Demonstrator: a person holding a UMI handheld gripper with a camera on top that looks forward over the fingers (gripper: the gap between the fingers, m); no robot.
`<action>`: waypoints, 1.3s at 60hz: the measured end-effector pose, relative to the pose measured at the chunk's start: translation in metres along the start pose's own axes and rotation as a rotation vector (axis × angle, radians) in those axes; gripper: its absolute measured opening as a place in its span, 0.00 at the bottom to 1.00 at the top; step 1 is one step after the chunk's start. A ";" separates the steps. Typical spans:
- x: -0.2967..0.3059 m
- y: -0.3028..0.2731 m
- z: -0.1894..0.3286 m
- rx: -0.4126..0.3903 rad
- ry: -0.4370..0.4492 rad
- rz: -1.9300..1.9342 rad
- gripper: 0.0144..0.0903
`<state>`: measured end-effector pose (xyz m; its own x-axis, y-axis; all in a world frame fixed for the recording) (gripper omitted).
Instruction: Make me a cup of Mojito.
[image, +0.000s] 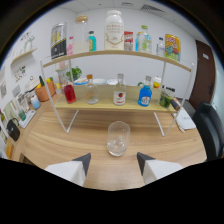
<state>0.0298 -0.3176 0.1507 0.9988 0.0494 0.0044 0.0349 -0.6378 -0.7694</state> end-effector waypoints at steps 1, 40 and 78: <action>0.000 0.001 0.000 -0.001 -0.002 -0.002 0.94; 0.133 -0.004 -0.029 0.006 0.022 0.034 0.95; 0.194 -0.107 0.088 -0.002 -0.013 0.050 0.66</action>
<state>0.2168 -0.1721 0.1776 0.9987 0.0276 -0.0427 -0.0150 -0.6413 -0.7672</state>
